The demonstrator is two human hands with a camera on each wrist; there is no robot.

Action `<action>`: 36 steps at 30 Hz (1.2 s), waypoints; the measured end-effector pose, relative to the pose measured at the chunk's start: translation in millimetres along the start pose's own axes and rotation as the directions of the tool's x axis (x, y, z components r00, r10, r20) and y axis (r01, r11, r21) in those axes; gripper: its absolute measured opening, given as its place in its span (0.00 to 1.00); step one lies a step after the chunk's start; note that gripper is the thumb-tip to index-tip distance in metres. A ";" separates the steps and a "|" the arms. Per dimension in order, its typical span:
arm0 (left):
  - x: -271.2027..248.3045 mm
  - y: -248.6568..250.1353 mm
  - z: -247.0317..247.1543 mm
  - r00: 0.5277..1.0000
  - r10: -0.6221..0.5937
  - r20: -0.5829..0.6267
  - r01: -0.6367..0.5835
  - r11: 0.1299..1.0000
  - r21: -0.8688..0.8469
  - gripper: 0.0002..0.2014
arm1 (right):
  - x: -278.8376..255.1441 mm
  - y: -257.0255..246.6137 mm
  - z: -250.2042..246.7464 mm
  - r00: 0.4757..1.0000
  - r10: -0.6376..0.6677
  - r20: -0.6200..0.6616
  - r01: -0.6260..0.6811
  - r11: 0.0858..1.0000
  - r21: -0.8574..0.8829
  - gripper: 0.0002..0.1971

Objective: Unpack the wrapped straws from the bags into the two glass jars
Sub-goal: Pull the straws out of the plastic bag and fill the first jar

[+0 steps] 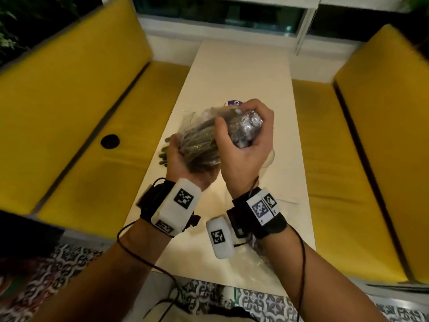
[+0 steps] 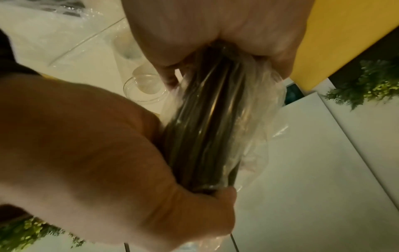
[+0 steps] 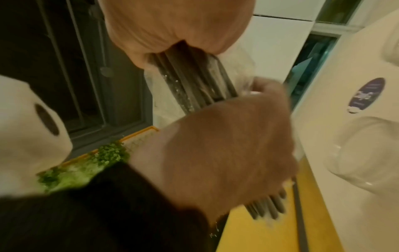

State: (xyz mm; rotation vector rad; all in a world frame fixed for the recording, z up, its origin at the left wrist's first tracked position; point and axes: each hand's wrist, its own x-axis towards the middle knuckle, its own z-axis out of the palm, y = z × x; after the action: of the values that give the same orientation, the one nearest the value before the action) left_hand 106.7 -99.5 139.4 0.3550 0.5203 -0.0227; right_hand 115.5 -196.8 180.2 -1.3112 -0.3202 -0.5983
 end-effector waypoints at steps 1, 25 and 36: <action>0.8 -3.5 6.8 1.000 -0.006 0.023 0.006 1.000 -0.005 0.36 | 10.8 6.0 -5.4 1.000 -0.019 0.012 0.019 1.000 -0.010 0.21; 71.2 41.1 -44.8 0.869 0.457 -0.192 -0.018 0.416 0.909 0.17 | 122.6 85.3 -30.4 0.954 0.211 -0.213 -0.211 0.977 0.020 0.13; 144.7 1.0 -72.4 0.939 0.264 0.220 -0.175 -0.182 0.968 0.68 | 108.6 128.1 -46.6 0.921 0.140 -0.364 -0.211 0.964 -0.164 0.15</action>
State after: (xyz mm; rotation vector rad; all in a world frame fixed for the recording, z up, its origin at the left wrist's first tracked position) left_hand 197.5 -64.2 10.3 2.1270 0.3753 -0.0745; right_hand 272.3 -249.1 124.6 -1.3785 0.1555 -0.7097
